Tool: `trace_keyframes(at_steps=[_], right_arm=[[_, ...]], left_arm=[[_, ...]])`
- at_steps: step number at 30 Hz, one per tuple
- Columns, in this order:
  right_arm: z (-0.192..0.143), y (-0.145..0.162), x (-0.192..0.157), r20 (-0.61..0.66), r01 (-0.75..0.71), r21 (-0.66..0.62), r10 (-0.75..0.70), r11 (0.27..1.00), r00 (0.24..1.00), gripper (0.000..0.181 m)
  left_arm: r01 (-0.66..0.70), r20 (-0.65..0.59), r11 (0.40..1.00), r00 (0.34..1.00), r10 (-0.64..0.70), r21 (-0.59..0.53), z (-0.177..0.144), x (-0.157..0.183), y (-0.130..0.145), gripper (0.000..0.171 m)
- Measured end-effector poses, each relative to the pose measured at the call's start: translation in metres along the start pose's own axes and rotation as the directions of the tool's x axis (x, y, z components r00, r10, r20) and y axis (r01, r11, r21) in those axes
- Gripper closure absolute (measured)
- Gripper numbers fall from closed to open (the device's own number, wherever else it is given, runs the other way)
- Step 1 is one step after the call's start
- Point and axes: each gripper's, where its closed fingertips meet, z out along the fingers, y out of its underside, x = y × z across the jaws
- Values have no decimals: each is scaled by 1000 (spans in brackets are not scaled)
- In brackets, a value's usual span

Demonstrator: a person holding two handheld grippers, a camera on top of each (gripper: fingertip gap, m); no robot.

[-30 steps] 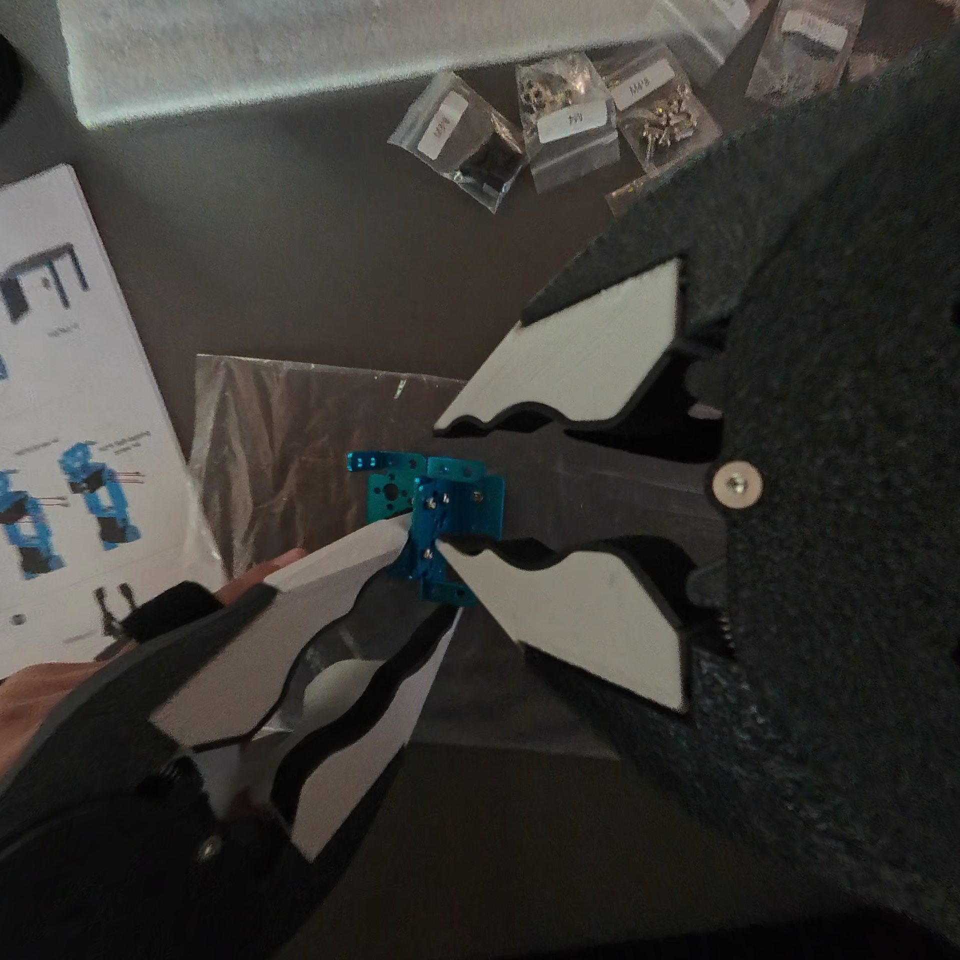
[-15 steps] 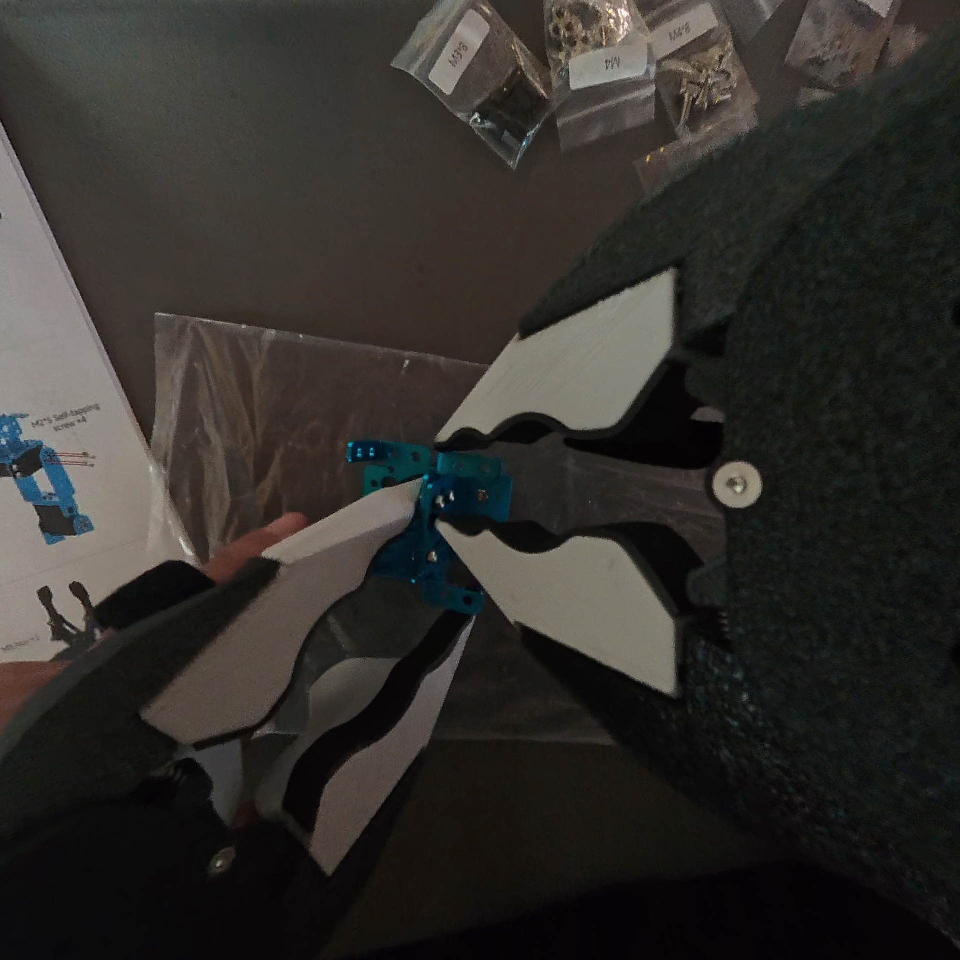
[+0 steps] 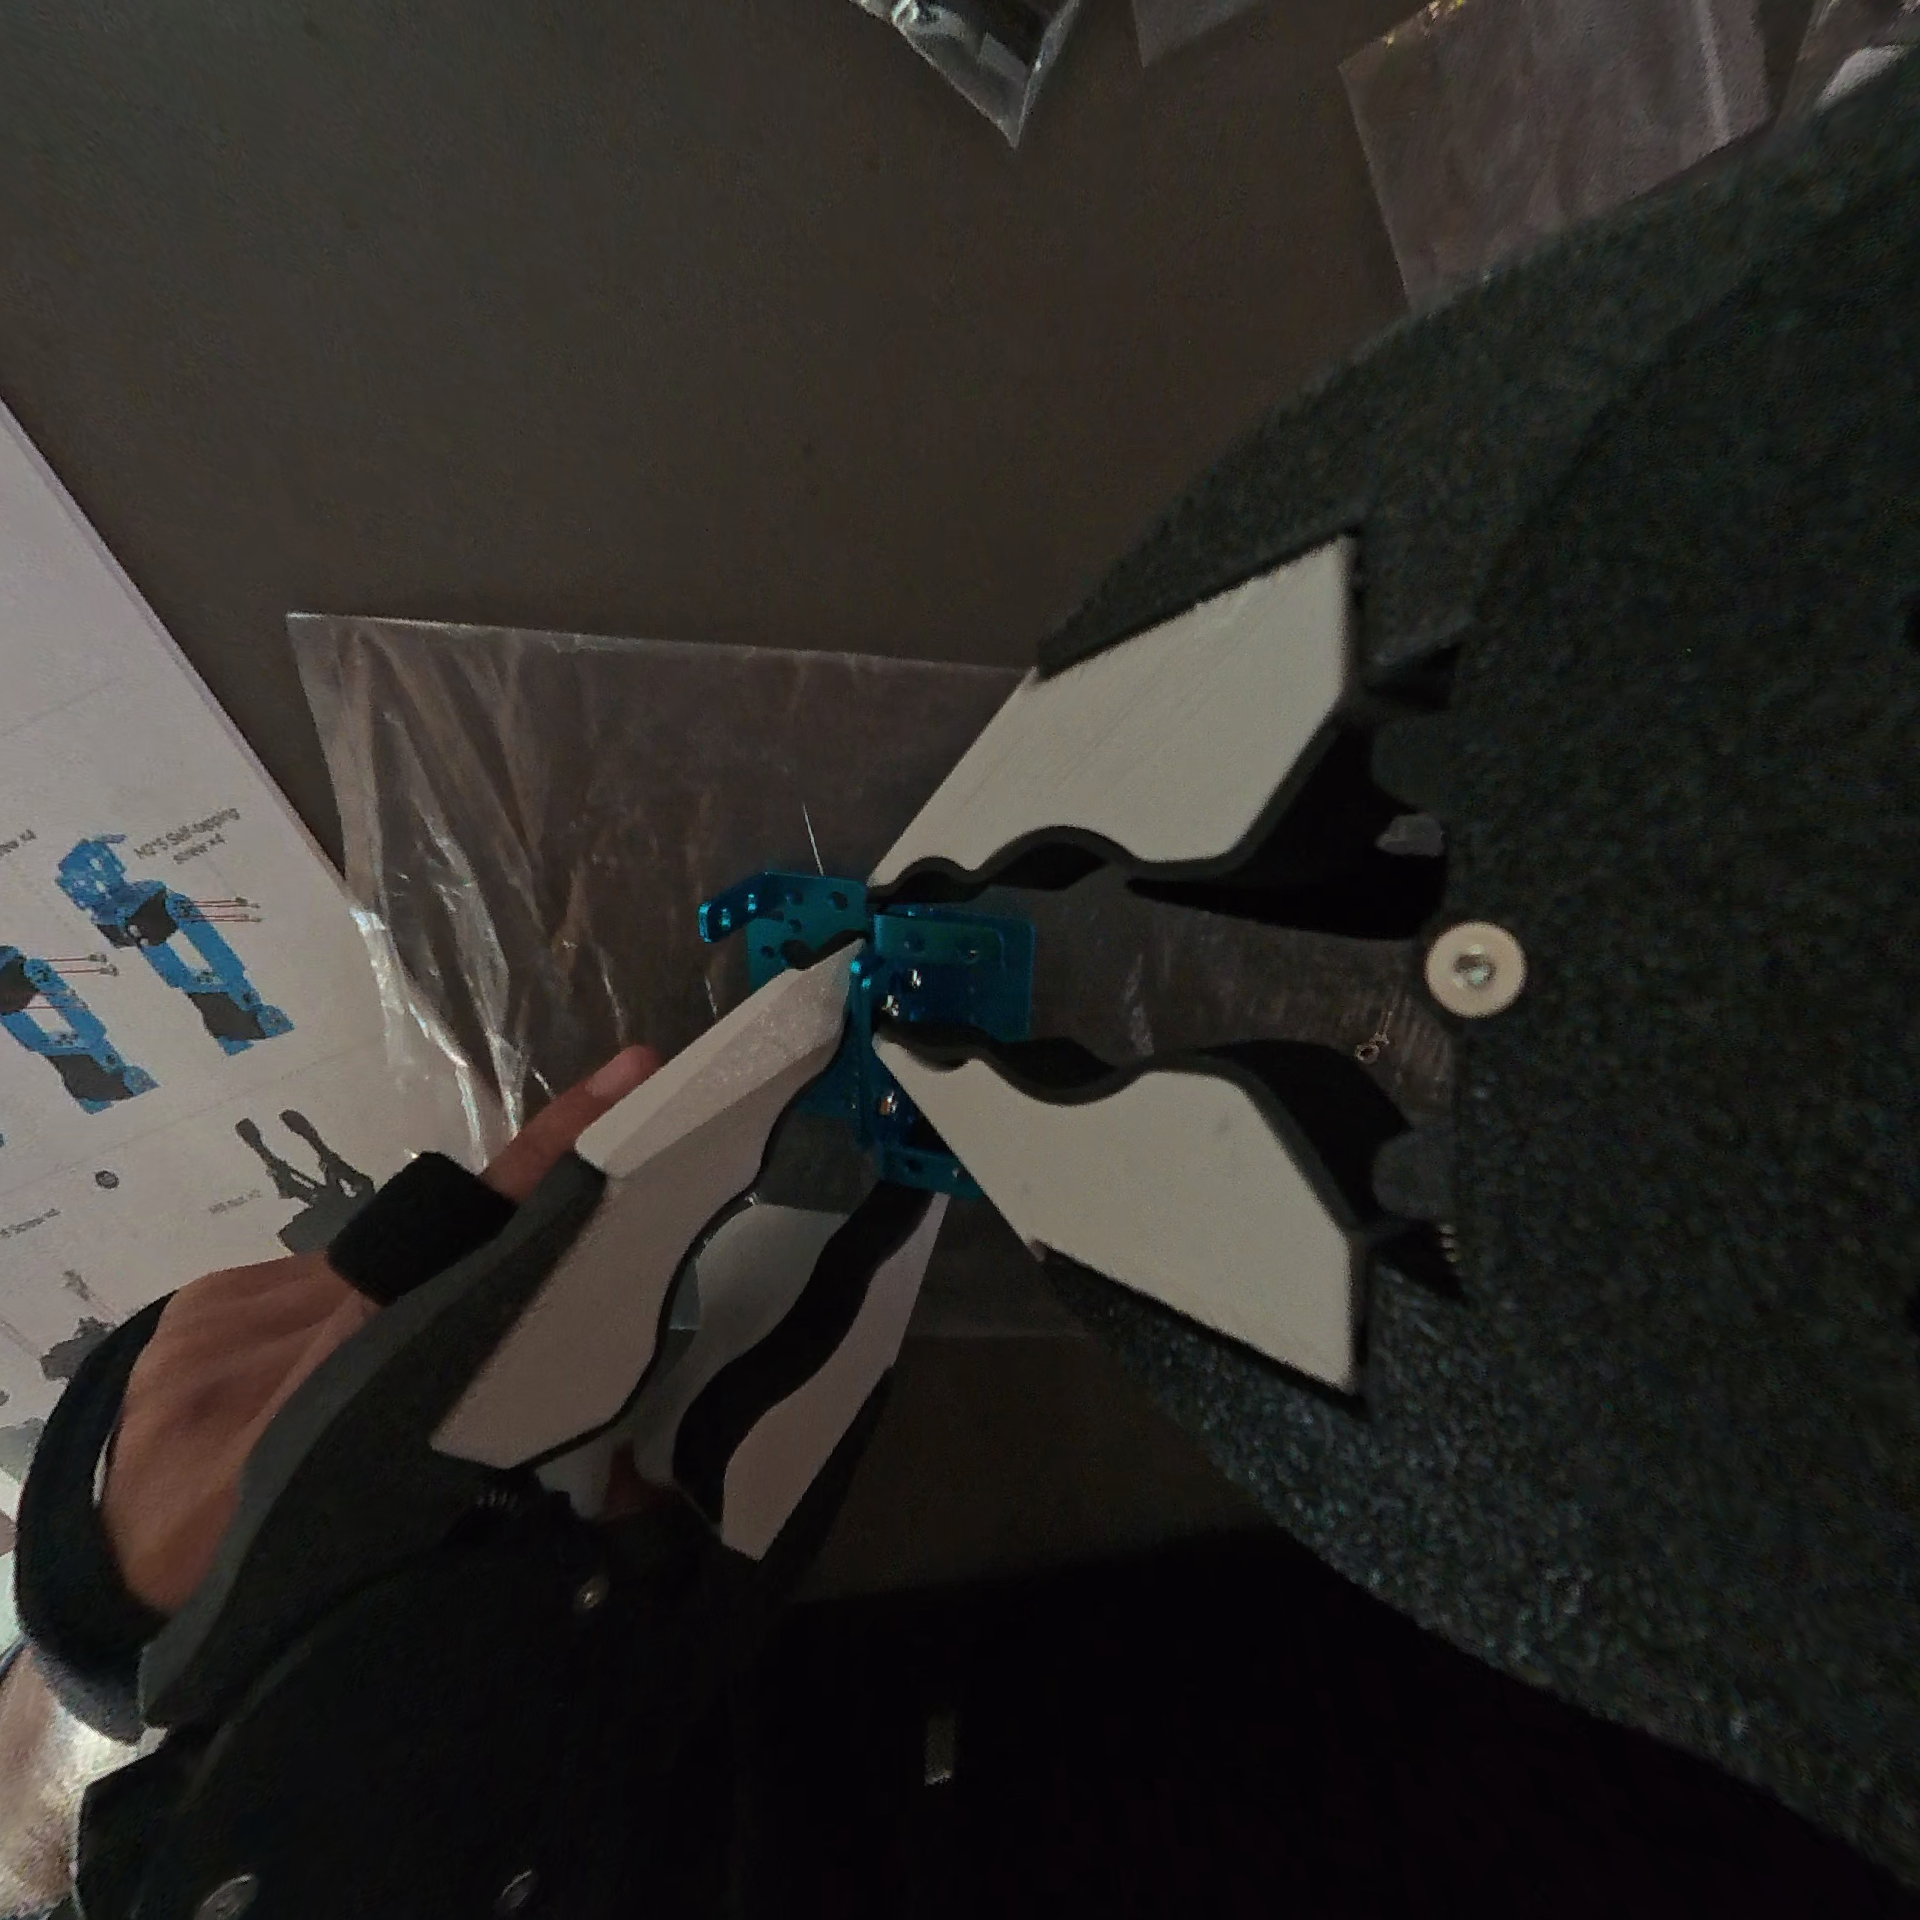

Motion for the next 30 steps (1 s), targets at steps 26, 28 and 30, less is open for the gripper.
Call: trace_keyframes(at_steps=[26,28,30], right_arm=[[-2,0,-8,19,50,1,-50,999,999,153],[-1,0,-7,0,59,-4,-59,998,998,155],[-1,0,-7,26,37,4,-37,999,999,158]], left_arm=[[-11,-5,1000,1000,11,3,0,2,-1,126],[-12,-5,1000,1000,12,4,0,2,-1,125],[-13,-5,1000,1000,13,4,0,2,-1,126]])
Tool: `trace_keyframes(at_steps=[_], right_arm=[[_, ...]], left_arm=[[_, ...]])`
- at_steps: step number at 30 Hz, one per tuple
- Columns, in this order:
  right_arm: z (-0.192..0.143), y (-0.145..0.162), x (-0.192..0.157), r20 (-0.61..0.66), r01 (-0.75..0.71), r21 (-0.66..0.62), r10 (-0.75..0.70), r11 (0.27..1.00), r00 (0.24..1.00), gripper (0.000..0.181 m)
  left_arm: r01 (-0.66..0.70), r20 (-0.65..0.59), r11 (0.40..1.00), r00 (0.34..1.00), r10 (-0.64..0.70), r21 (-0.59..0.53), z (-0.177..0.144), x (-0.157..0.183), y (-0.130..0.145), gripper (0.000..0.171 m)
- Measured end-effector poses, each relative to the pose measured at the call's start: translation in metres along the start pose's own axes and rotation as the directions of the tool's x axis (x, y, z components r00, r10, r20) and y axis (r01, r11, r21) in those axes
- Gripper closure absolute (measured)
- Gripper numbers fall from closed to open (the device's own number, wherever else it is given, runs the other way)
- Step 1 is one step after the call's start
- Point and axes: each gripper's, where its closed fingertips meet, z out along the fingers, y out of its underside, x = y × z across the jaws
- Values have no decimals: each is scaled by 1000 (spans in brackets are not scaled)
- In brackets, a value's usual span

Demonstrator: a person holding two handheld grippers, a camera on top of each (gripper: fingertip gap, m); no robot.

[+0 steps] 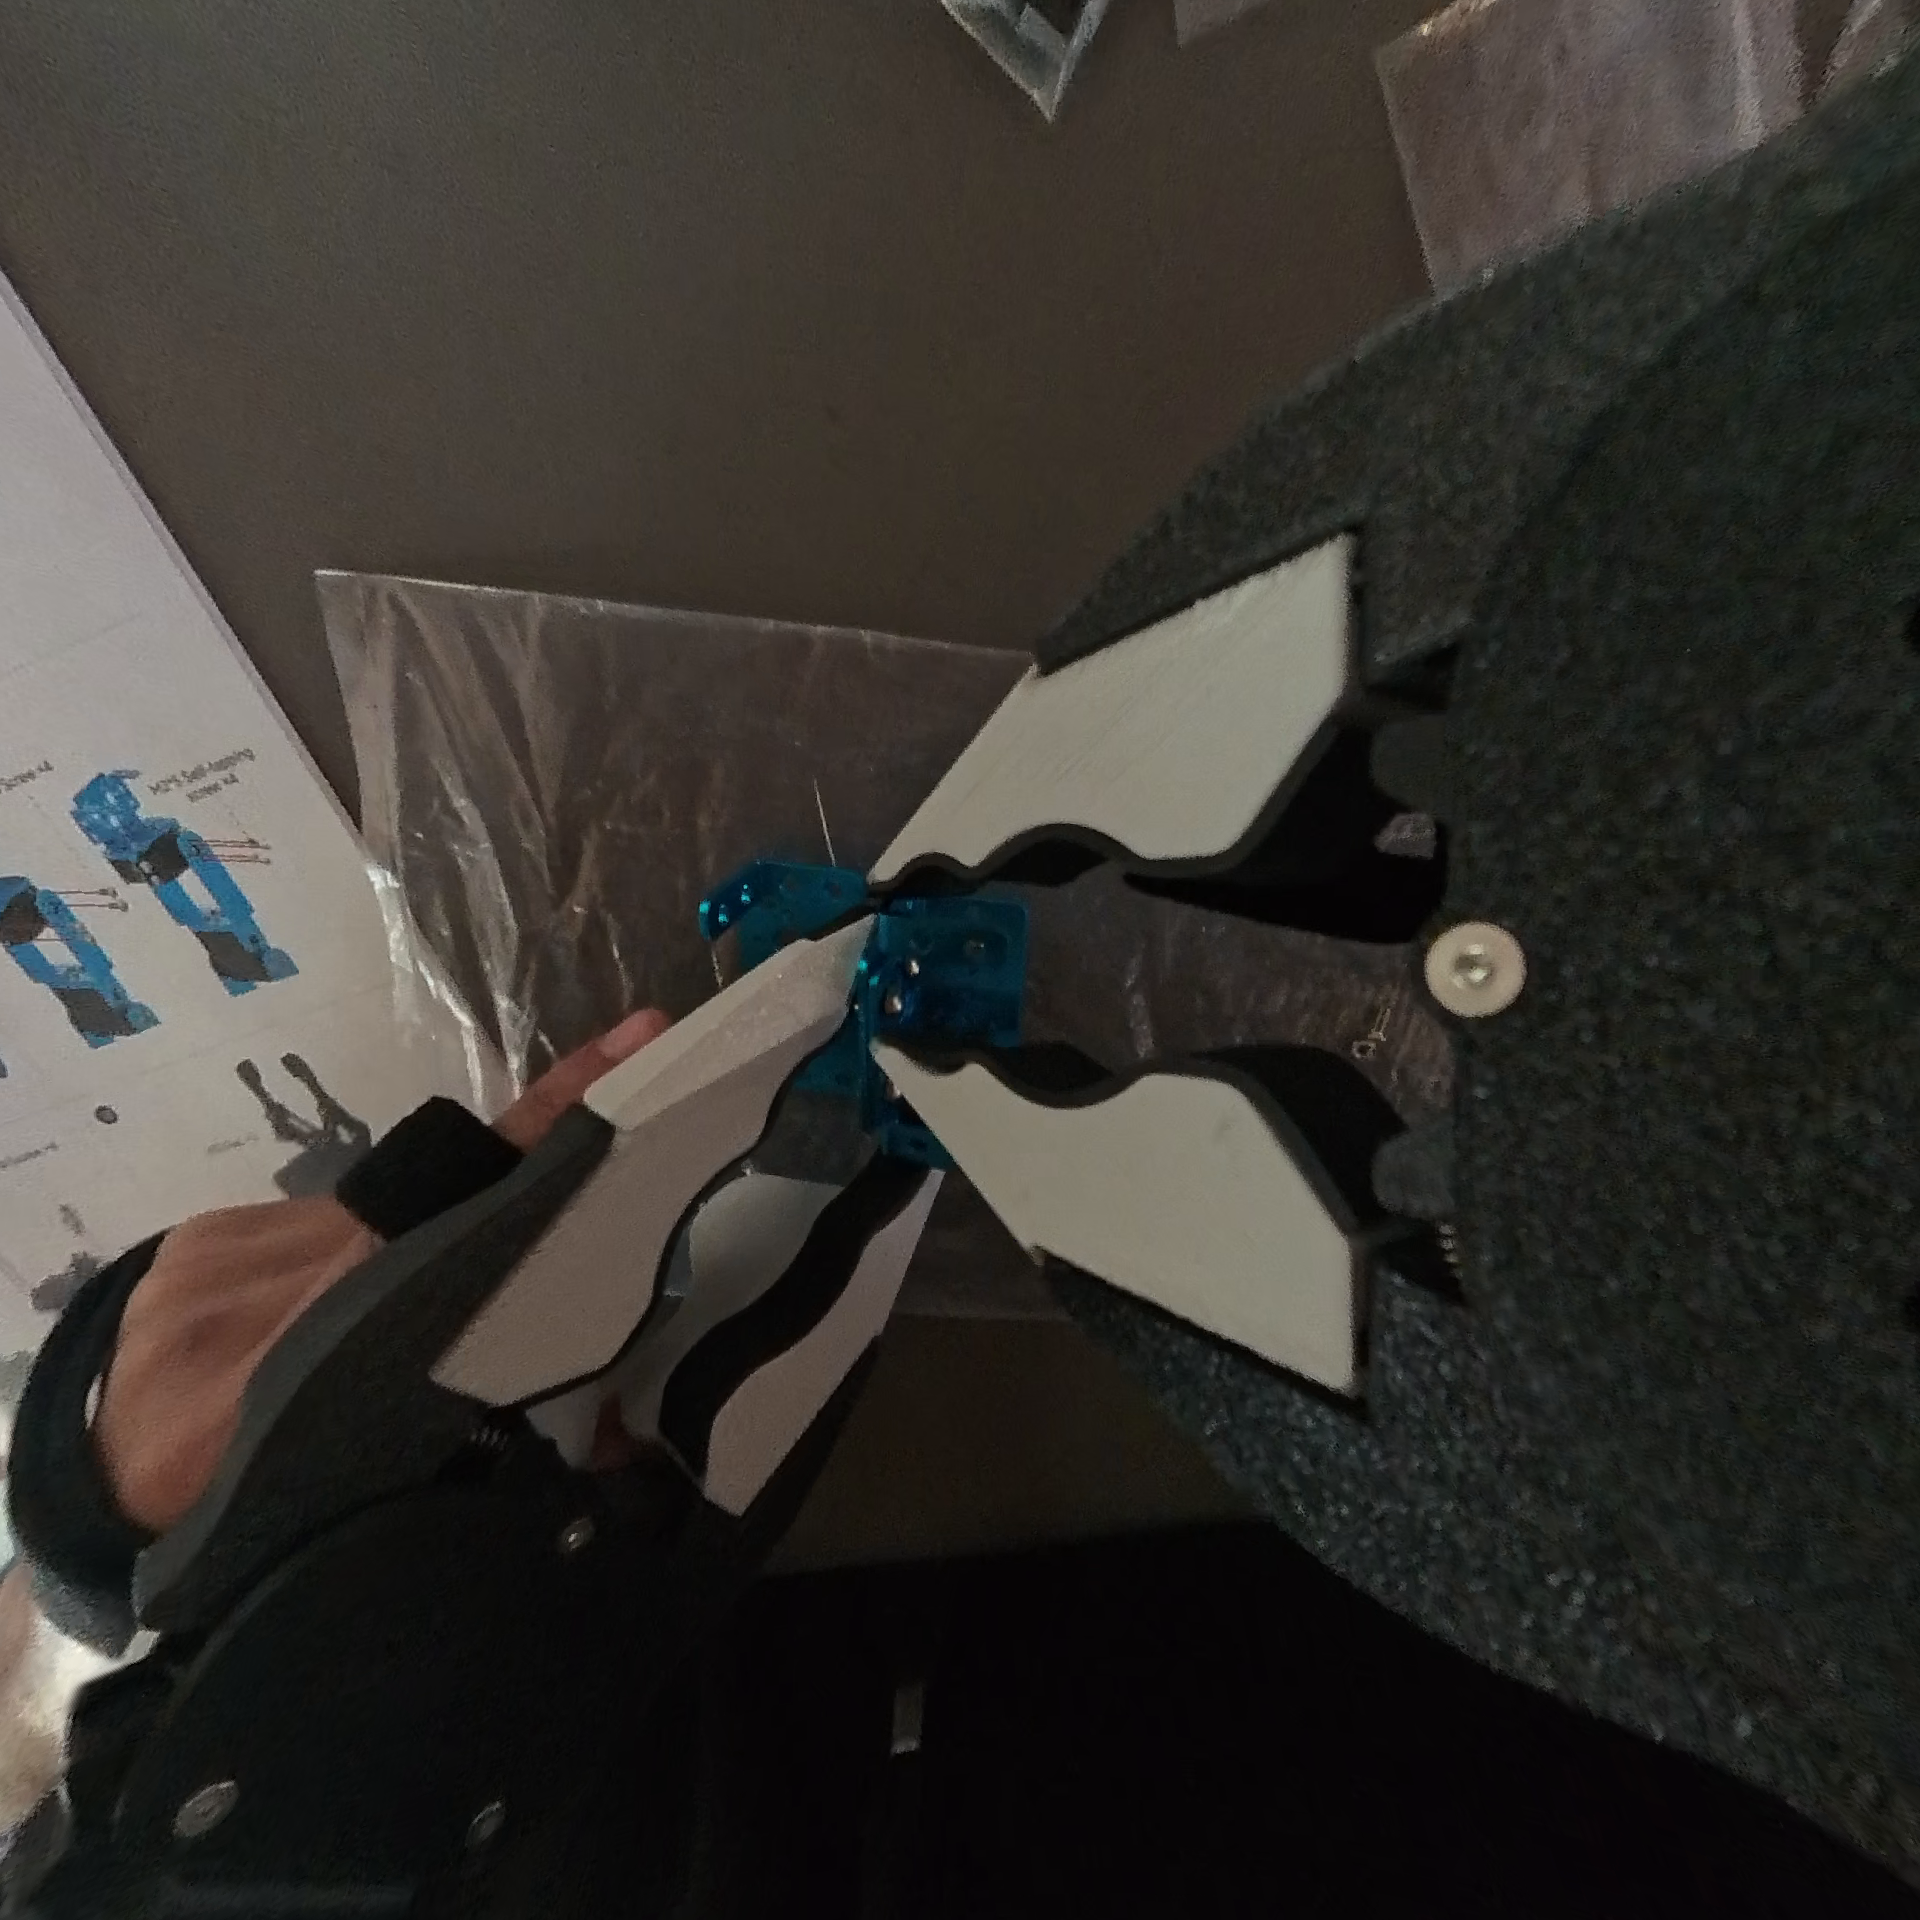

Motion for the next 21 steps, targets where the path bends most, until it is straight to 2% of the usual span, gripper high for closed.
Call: trace_keyframes(at_steps=[4,6,11,17,21], right_arm=[[-1,-1,1,88,-60,41,56,997,995,163],[-1,0,-1,105,-45,42,41,998,994,159],[0,1,1,43,20,12,-21,1000,999,160],[-2,0,3,101,-42,38,38,998,994,167],[-1,2,2,95,-21,28,18,999,995,165]], left_arm=[[-5,3,1000,1000,5,1,0,0,0,126],[-2,-2,1000,1000,2,1,0,0,0,126],[-5,0,1000,1000,5,1,0,0,0,126],[-10,2,1000,1000,10,3,0,0,0,126],[-10,-6,1000,1000,10,3,0,1,0,126]])
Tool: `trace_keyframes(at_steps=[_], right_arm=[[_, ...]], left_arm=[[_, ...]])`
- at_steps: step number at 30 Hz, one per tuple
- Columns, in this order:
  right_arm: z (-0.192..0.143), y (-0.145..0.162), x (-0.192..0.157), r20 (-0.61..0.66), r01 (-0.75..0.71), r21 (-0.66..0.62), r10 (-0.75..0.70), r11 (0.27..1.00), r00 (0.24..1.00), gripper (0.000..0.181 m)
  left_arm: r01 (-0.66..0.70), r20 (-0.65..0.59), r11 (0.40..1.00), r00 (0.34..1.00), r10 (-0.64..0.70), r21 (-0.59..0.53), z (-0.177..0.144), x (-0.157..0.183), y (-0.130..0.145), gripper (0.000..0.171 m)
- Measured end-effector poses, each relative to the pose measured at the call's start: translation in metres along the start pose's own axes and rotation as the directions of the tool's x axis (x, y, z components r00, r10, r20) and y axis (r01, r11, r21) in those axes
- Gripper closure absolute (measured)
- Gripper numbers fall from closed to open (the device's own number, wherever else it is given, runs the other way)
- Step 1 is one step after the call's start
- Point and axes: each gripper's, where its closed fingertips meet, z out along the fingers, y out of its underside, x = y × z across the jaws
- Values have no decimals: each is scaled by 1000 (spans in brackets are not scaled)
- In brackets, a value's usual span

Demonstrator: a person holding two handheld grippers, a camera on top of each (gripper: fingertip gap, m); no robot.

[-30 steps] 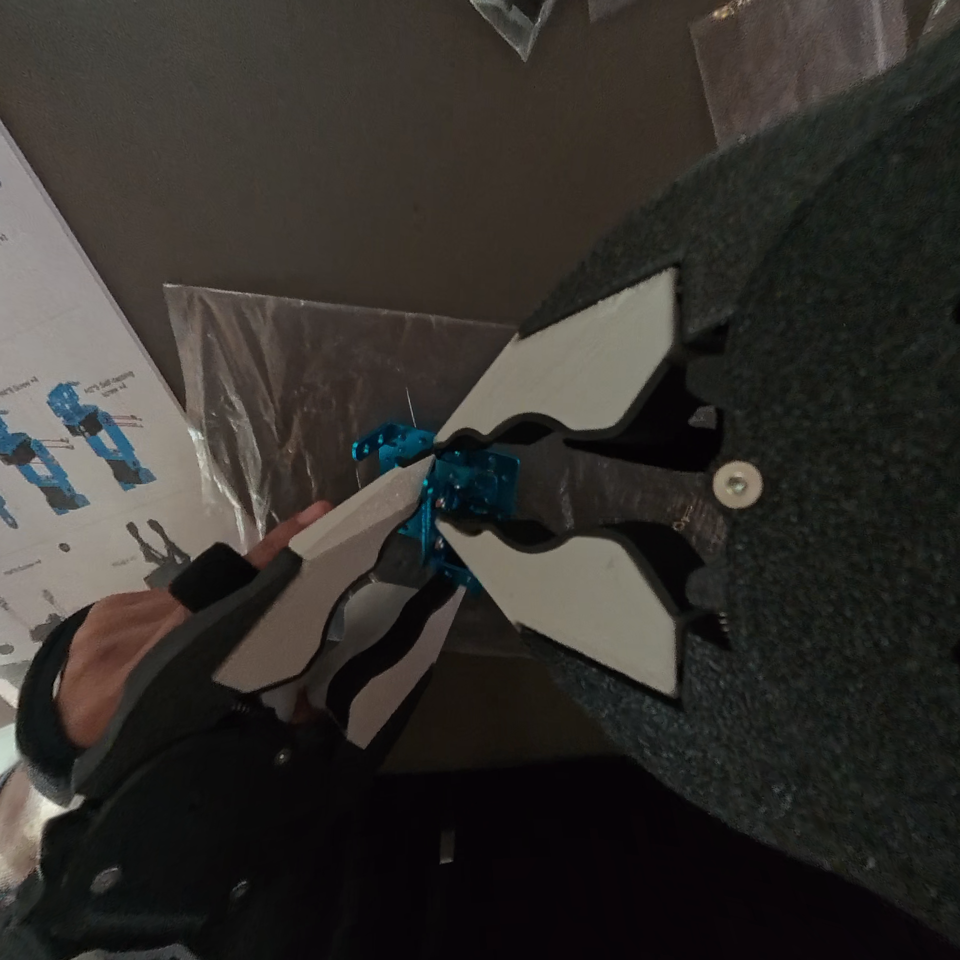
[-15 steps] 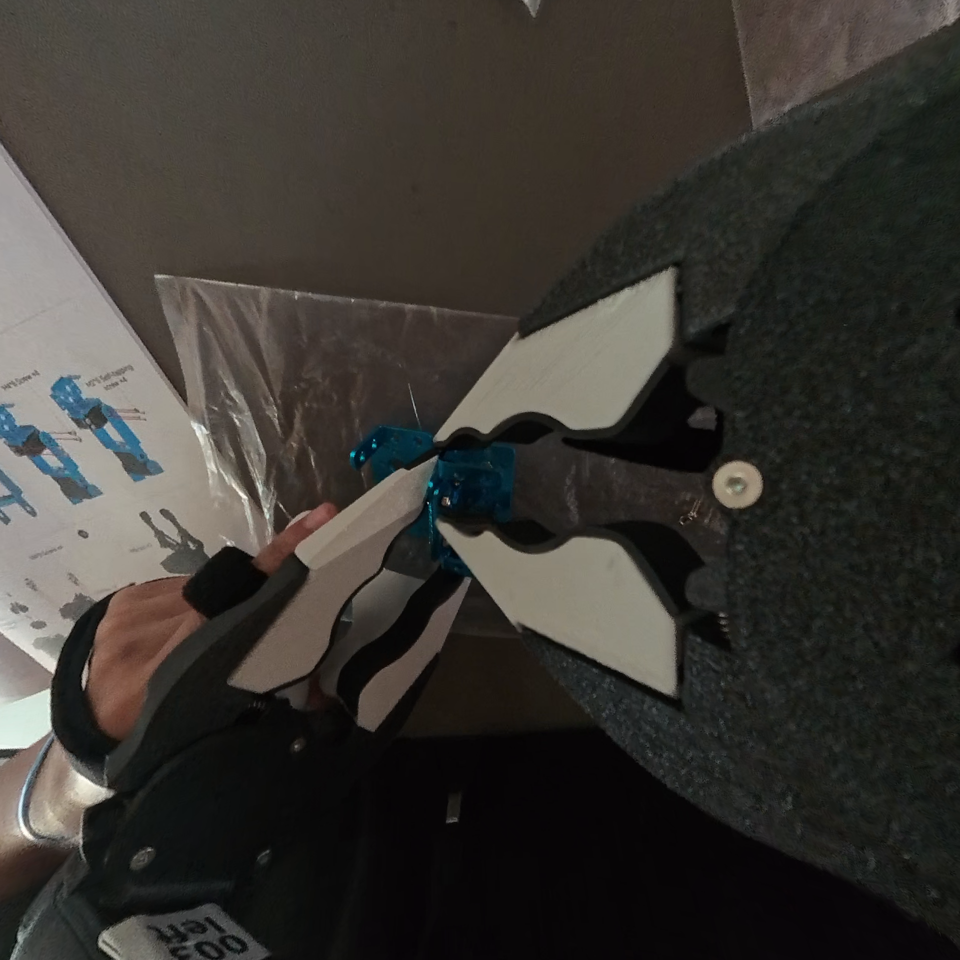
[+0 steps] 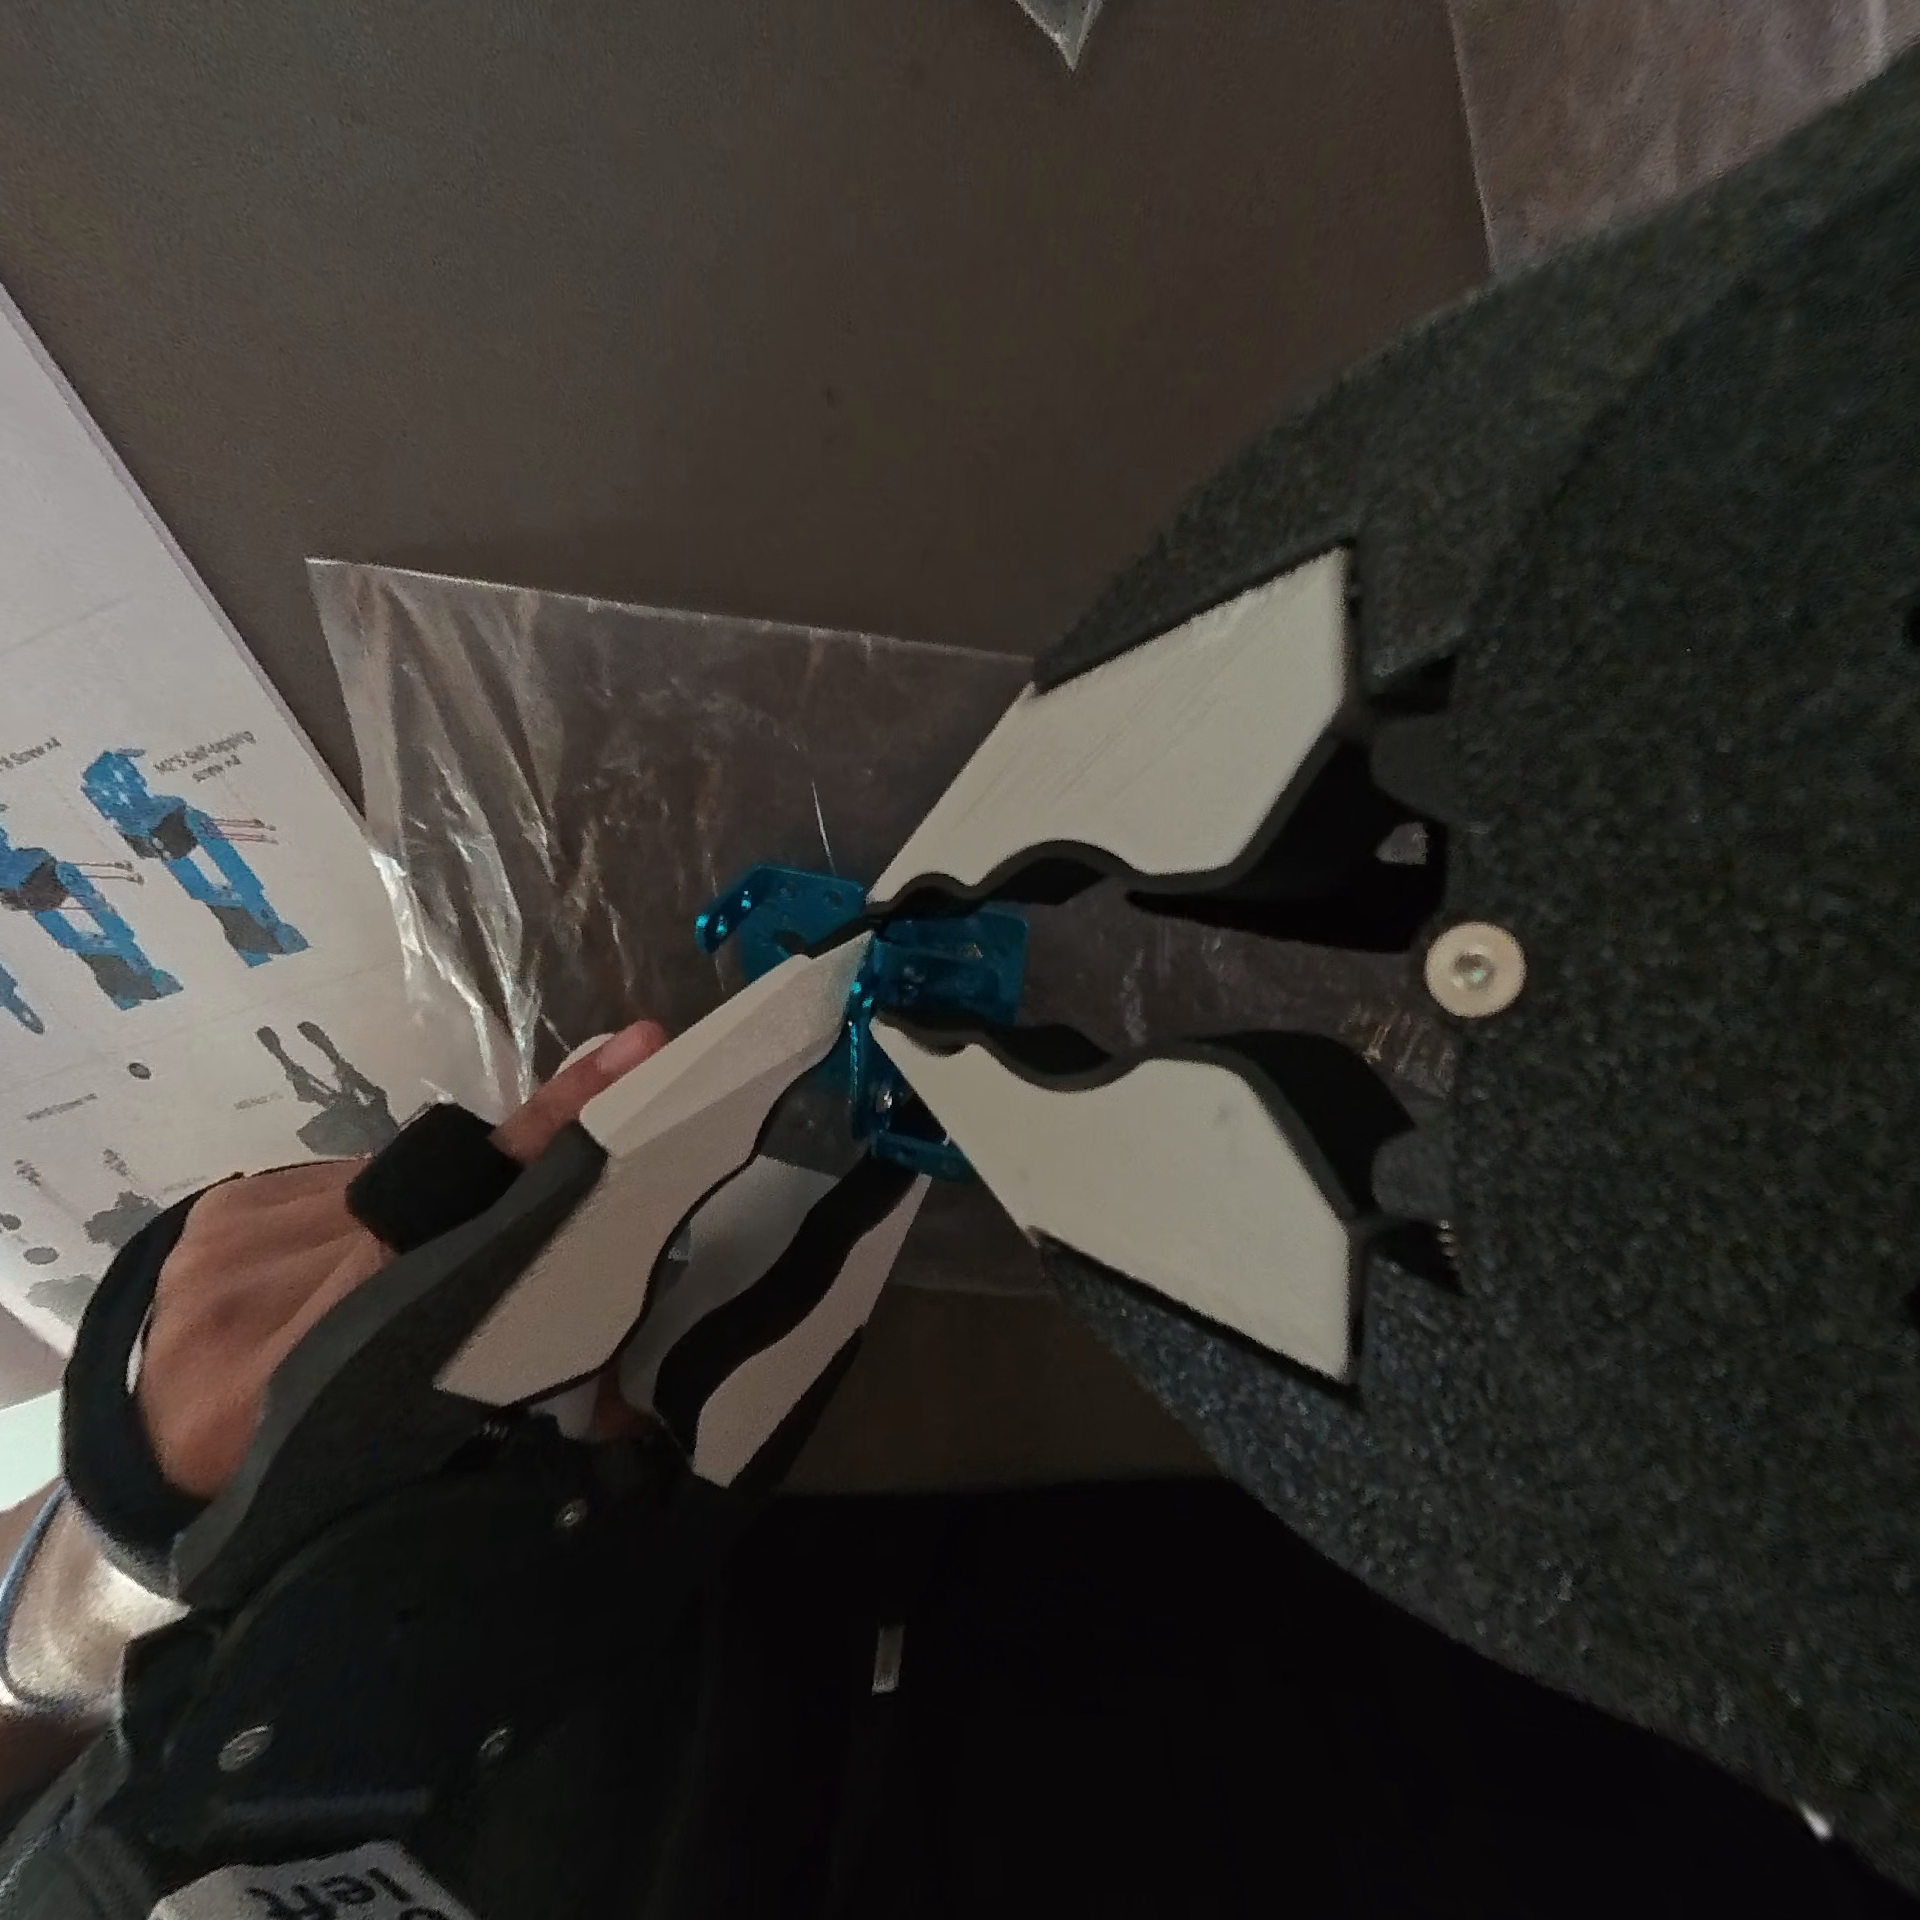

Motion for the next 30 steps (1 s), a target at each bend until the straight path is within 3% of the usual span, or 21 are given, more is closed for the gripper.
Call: trace_keyframes(at_steps=[4,7,13,19,22,30], right_arm=[[-1,0,-1,-7,14,-15,-14,1000,1000,165],[-1,-2,-7,71,-22,-4,22,1000,997,151],[3,1,-1,-29,41,-37,-42,998,999,159],[-1,2,-4,87,-30,-11,31,999,996,164],[0,3,-9,114,-29,-27,32,999,993,150],[6,7,-4,54,-11,-84,16,996,998,156]], left_arm=[[-7,7,1000,1000,7,1,0,0,0,126],[7,2,1000,1000,-7,-1,0,-1,0,126],[2,2,1000,1000,-2,-1,0,-1,0,126],[-27,3,1000,1000,27,8,0,2,-1,127],[-9,-11,1000,1000,10,6,1,3,-1,127],[-10,-14,1000,1000,10,7,1,3,-1,127]])
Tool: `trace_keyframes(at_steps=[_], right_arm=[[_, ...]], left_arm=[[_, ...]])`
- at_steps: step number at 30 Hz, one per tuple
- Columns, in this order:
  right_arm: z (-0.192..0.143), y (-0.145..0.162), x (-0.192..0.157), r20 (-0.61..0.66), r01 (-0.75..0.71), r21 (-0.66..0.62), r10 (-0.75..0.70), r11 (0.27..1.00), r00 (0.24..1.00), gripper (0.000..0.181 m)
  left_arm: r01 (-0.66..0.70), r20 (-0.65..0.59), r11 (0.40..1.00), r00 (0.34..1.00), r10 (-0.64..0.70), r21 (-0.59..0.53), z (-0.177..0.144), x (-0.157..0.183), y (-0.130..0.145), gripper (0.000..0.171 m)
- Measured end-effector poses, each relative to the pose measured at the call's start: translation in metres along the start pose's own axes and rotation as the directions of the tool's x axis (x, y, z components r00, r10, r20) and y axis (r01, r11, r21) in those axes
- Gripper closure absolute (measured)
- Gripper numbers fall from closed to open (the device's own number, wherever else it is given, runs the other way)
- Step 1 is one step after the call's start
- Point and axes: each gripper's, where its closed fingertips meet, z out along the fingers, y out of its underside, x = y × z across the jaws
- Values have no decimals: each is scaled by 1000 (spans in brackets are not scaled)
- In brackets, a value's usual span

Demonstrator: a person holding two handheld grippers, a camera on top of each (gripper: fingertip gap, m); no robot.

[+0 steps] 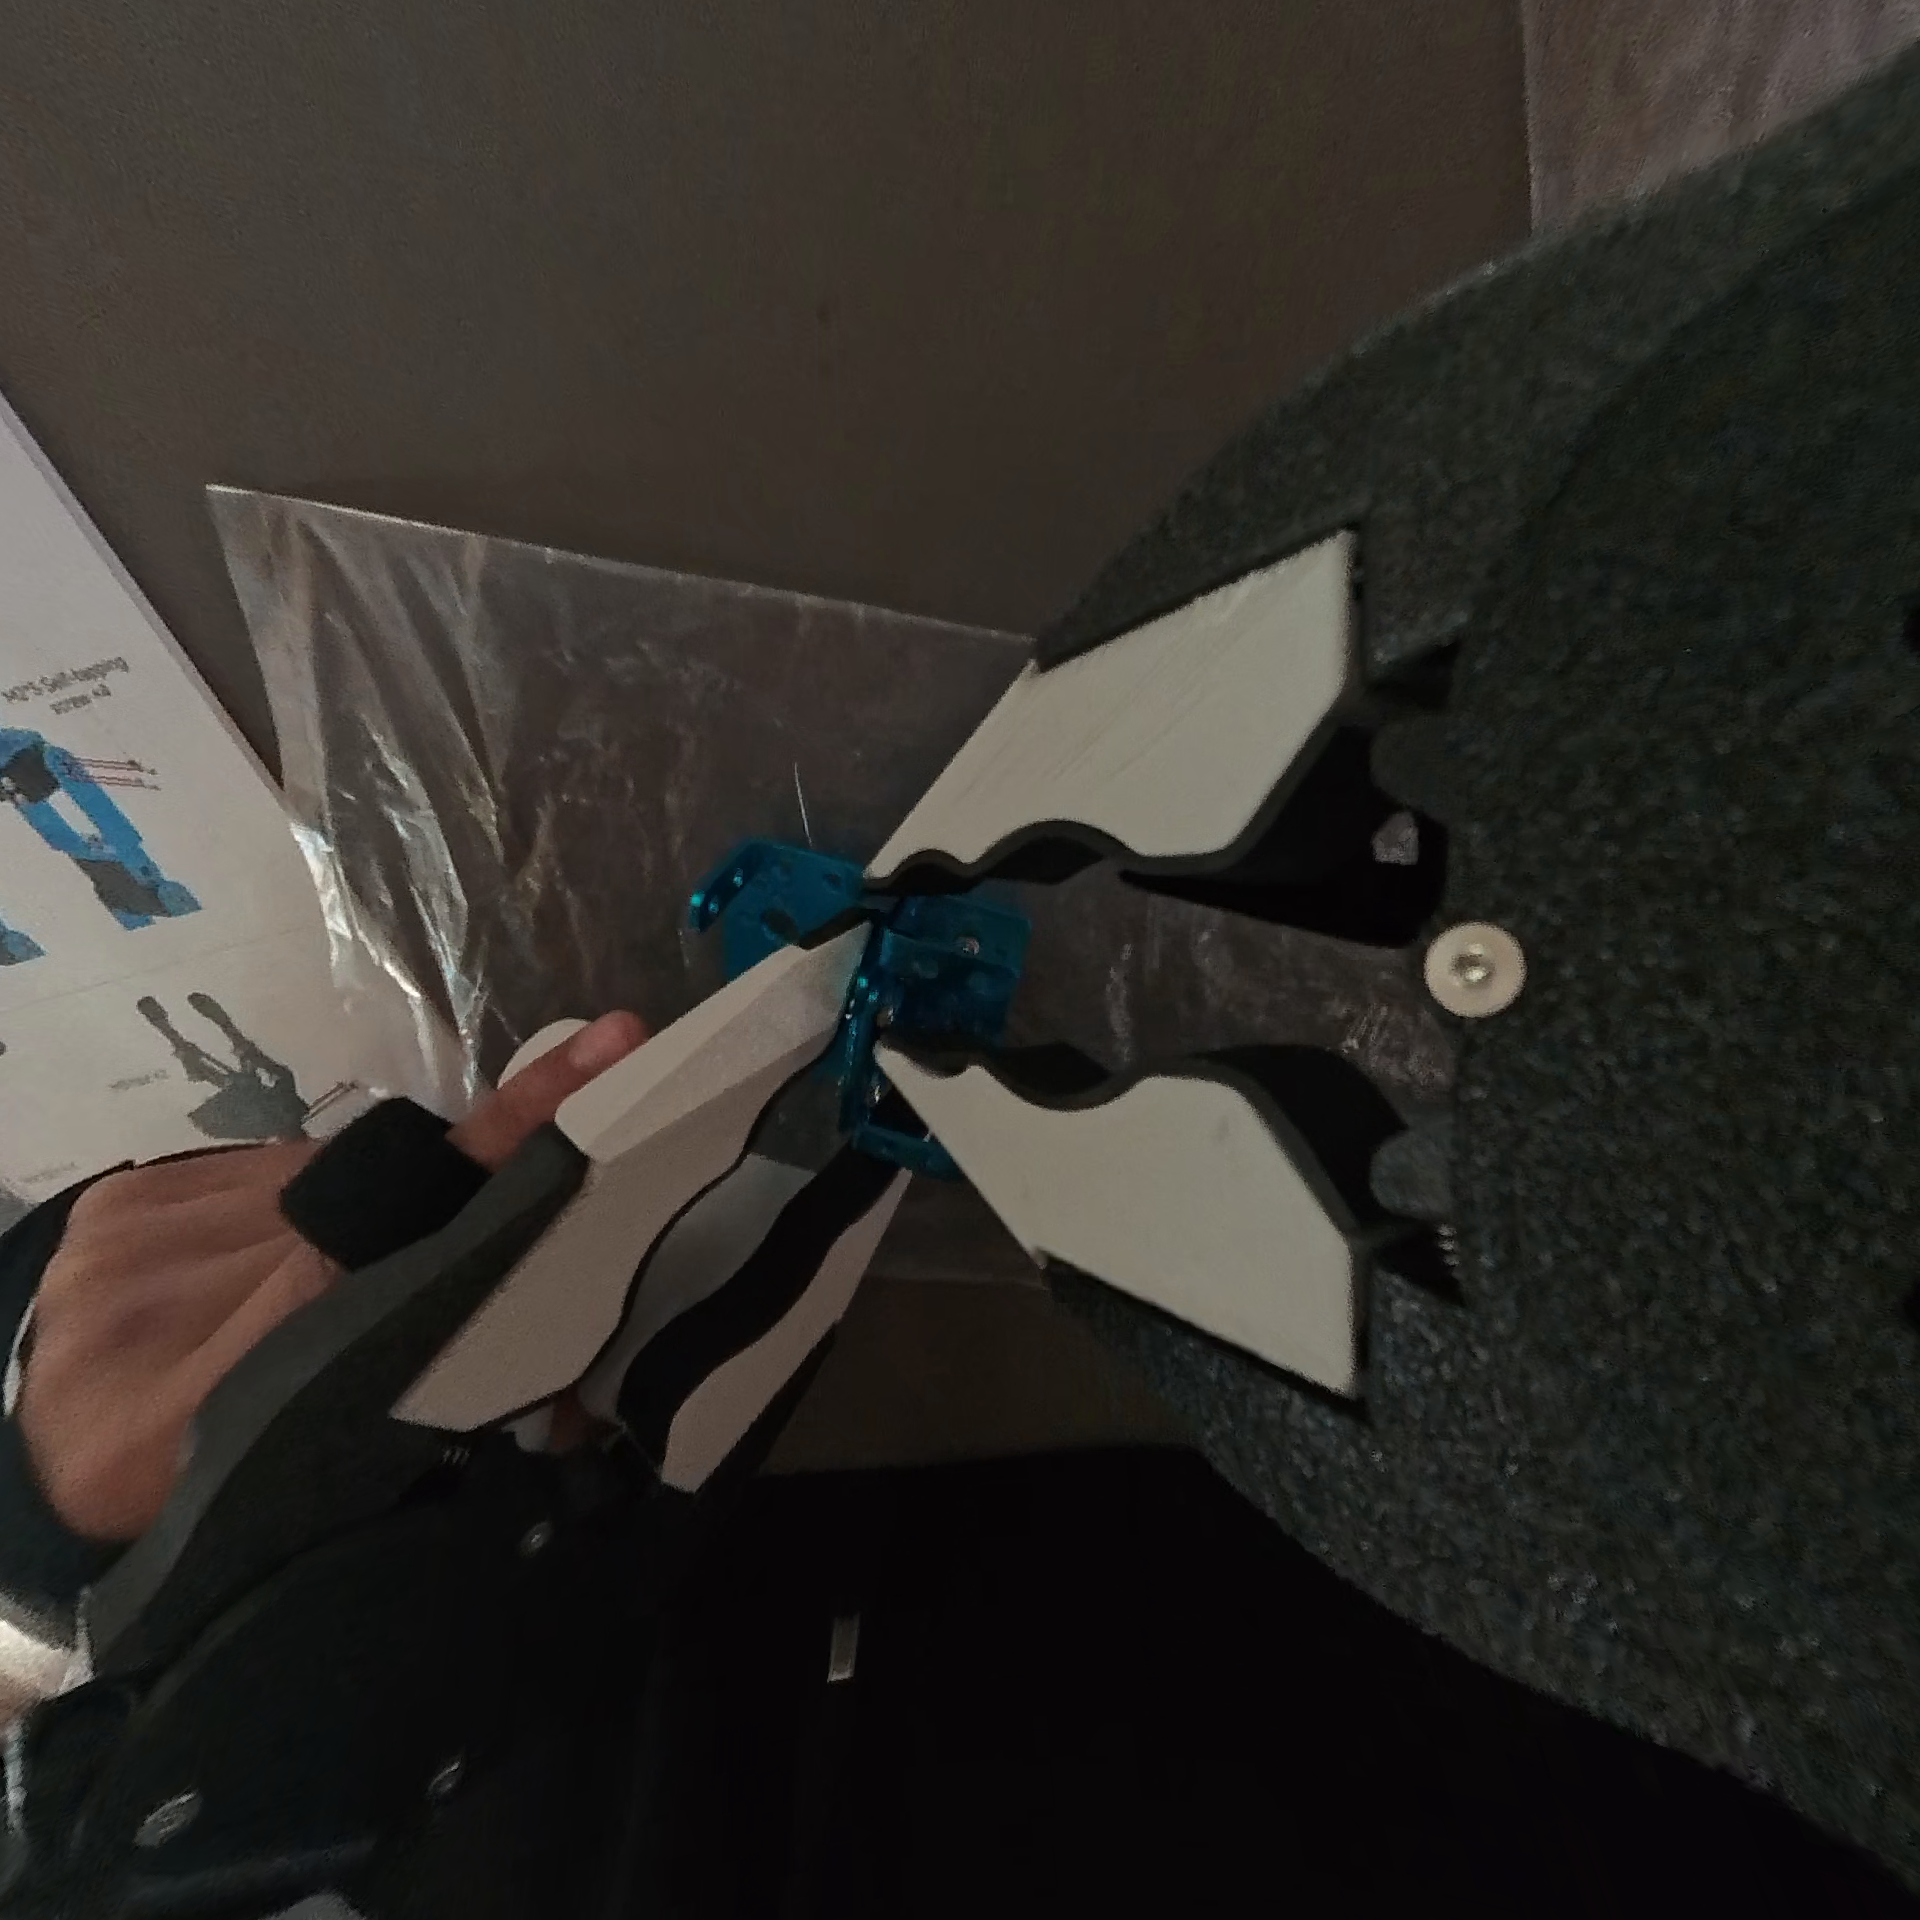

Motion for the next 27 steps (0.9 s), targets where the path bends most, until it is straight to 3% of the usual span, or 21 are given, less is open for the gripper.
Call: trace_keyframes(at_steps=[5,7,10,14,18,22,27], right_arm=[[-2,-3,-1,145,-94,51,86,994,986,157],[-6,-2,6,135,-109,63,99,992,986,155],[-24,-8,10,93,-131,125,120,983,988,136],[-35,-12,6,-131,-25,211,53,977,990,141],[-29,-9,0,-343,40,311,73,950,936,150],[-17,-4,3,-387,29,378,129,925,913,146],[-13,2,5,-430,50,364,120,930,895,160]], left_arm=[[-5,8,1000,1000,5,0,0,-1,0,127],[-9,23,1000,1000,9,-4,0,-3,1,132],[-27,34,1000,999,27,-4,0,-3,1,132],[-23,31,1000,999,23,-4,0,-3,1,132],[-17,28,1000,999,17,-5,0,-4,1,131],[-27,38,1000,999,28,-4,0,-3,1,132],[-48,47,999,998,48,-5,0,-2,0,135]])
